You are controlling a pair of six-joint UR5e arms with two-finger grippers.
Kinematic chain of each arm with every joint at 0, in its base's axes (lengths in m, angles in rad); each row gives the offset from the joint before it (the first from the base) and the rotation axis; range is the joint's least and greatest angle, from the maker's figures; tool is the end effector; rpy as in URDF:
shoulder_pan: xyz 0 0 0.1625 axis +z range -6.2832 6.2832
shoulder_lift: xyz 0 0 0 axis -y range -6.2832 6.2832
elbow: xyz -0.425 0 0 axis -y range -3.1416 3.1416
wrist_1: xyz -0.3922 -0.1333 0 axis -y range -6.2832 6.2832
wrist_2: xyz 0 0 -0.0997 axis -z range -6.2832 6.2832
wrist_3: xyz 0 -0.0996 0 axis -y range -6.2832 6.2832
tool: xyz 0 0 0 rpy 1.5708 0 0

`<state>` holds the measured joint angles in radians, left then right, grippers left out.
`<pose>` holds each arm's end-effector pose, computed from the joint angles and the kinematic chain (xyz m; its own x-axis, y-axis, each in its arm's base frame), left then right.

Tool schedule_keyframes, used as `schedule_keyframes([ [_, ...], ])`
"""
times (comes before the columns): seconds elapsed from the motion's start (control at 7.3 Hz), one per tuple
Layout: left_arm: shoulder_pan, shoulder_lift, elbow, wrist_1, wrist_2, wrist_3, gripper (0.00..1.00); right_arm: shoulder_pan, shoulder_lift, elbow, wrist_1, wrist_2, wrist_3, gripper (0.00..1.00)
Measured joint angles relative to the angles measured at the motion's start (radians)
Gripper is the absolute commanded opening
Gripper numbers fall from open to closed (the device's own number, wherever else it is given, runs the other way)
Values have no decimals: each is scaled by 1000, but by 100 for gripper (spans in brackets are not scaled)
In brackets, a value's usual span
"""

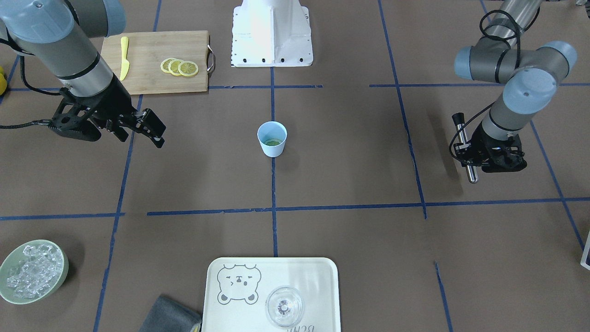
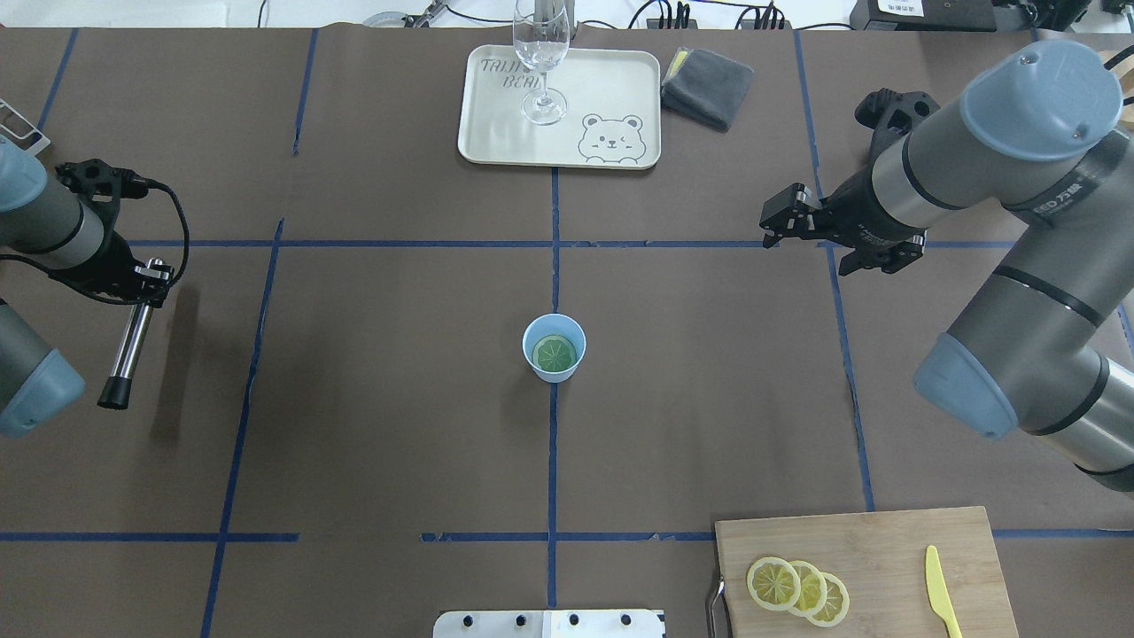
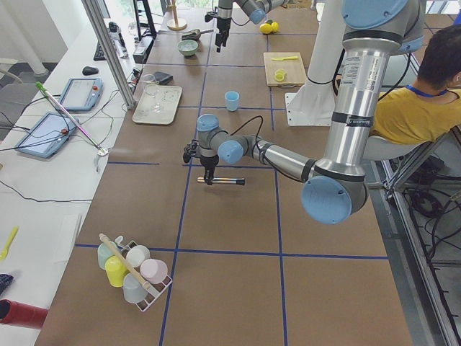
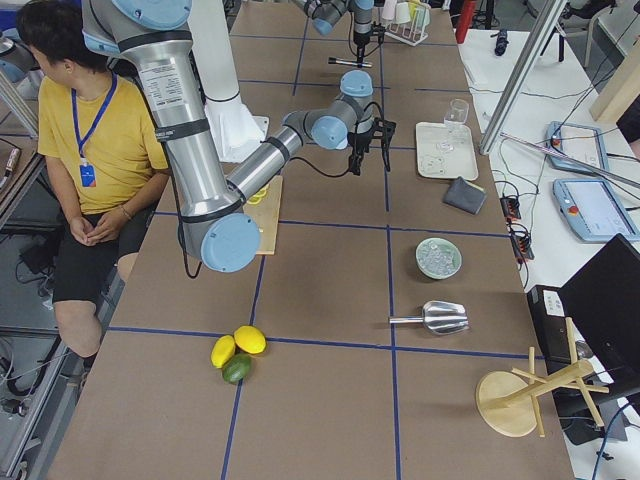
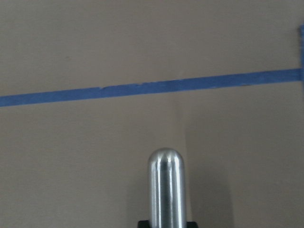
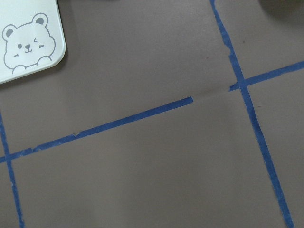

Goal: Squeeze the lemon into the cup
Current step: 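Set the steel rod down on the table with the left gripper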

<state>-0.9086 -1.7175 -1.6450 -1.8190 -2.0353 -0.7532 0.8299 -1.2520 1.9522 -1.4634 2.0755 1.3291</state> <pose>0.2830 -0.5072 0.5314 0.7986 0.0364 -0.6007 -0.0030 0.9984 0.0565 -0.3186 -0.4744 0.3016 0.5511 0.2921 0.7816 -0.2864 0.9460 -0.1516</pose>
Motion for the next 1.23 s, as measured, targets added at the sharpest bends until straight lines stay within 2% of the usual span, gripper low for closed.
schedule_keyframes([
  [0.96,-6,4,39,-13,7,21,1,0,2,6,0,0,7,100],
  [1.1,-4,4,40,-13,7,21,13,0,3,6,0,0,7,100],
  [1.23,-2,3,40,-13,8,22,16,0,4,5,0,1,7,100],
])
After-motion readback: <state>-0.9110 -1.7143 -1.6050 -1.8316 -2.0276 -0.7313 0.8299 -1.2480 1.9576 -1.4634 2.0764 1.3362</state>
